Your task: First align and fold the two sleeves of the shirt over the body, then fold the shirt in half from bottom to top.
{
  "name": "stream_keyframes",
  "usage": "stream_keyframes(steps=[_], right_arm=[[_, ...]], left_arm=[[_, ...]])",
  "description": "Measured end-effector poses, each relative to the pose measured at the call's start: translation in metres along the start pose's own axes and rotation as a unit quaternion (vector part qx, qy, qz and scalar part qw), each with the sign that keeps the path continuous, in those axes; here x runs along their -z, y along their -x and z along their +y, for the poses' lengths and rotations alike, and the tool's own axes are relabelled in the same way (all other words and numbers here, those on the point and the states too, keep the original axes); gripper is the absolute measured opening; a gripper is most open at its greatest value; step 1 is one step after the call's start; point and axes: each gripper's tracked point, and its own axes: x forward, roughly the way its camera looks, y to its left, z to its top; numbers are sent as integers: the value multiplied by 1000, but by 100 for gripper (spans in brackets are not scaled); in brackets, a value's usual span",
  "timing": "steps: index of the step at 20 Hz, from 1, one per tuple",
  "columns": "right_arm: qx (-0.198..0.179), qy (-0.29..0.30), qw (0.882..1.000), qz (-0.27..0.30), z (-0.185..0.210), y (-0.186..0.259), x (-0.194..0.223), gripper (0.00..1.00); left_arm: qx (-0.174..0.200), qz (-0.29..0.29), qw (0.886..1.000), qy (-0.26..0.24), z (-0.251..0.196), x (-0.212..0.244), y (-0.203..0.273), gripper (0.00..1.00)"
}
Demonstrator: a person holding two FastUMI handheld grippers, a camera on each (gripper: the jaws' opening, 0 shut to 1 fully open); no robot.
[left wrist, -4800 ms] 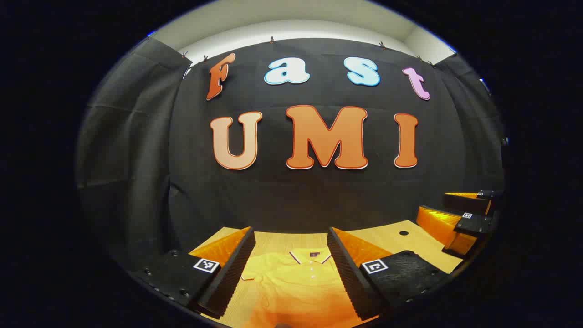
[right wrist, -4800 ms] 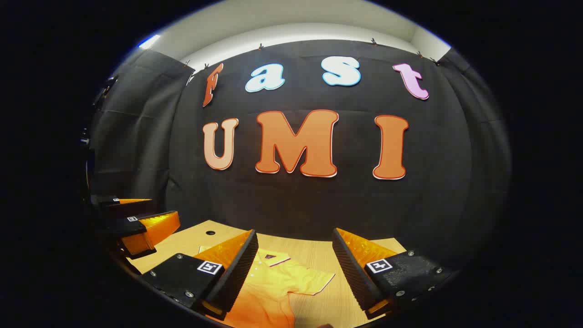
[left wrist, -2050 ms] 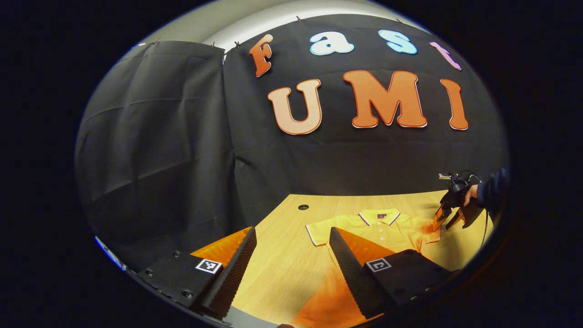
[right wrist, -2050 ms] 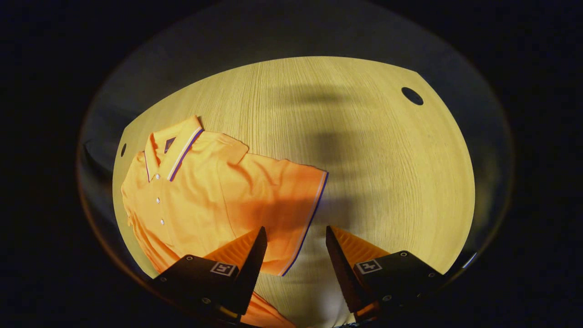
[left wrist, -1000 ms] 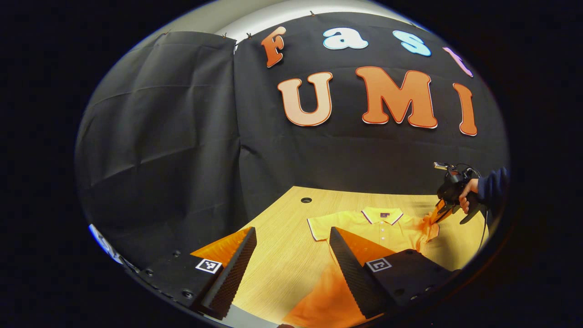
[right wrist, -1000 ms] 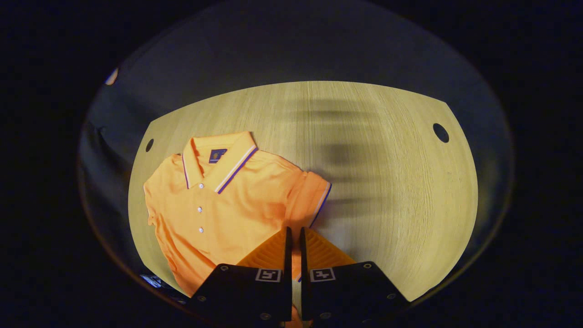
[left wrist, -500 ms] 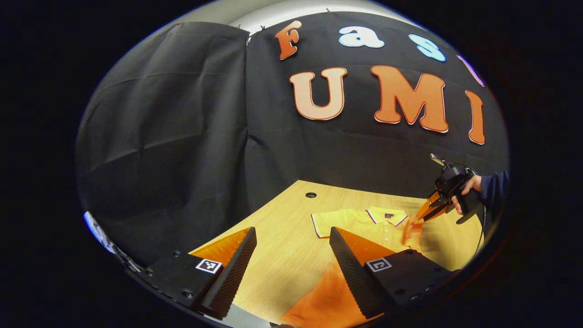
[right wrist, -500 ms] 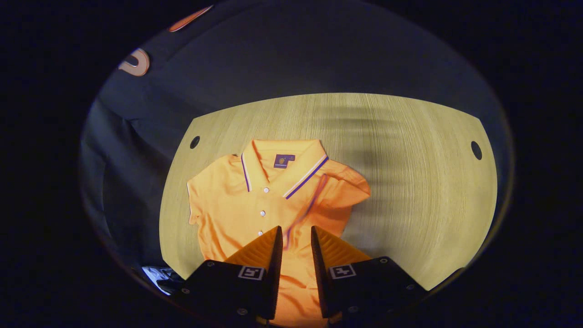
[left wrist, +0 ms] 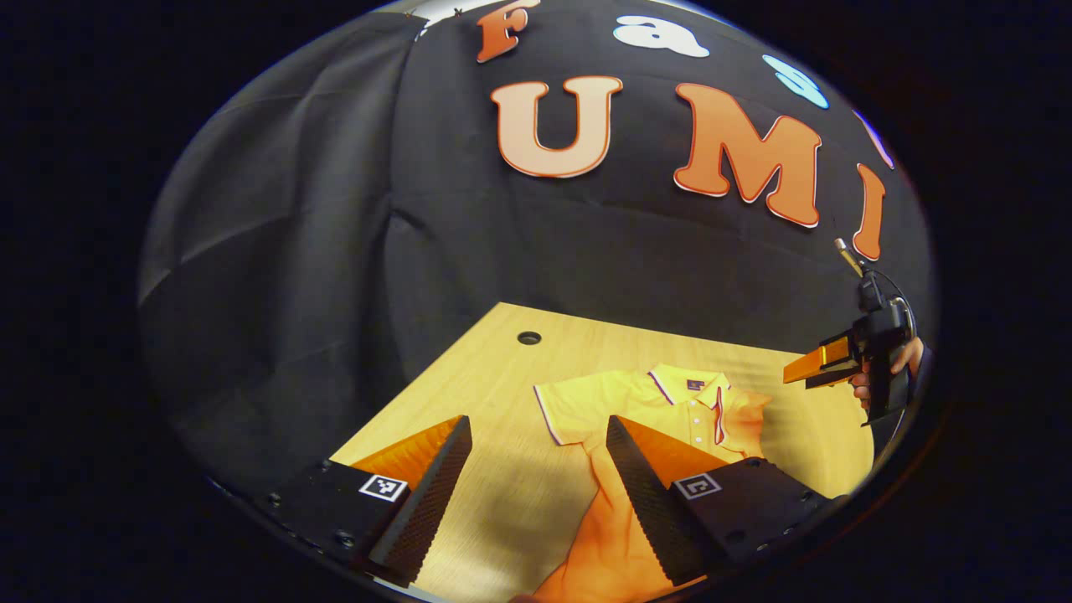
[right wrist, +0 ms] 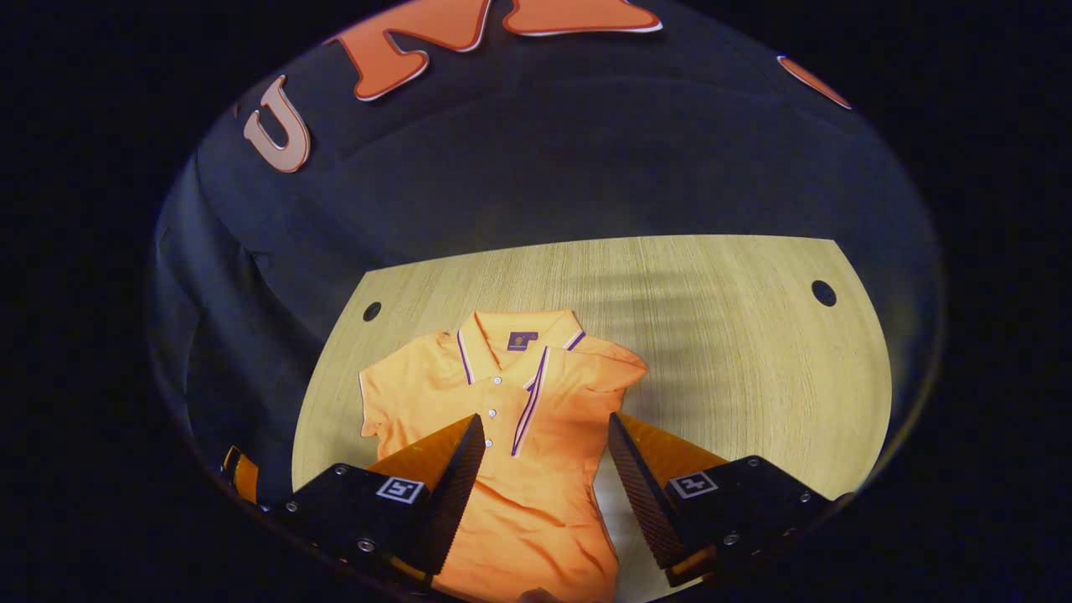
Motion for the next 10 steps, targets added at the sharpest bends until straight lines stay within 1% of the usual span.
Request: stream_keyframes(steps=[1, 4, 7, 8, 10], right_arm=[[10, -6, 1000, -16, -2, 11, -1, 92], [46, -18, 997, -56, -7, 39, 3, 92], [77, -30, 993, -84, -9, 63, 13, 92], [87, -35, 991, -95, -8, 73, 18, 92], [108, -37, 986, -121, -9, 93, 21, 93]], left_arm=[[17, 11, 1000, -1, -2, -3, -12, 99], [49, 40, 998, -16, -3, -9, -45, 98], [81, 72, 994, -19, -8, -11, -77, 98], [84, 89, 992, -21, -9, -9, -89, 99], [93, 134, 986, -29, -13, -3, -113, 98]])
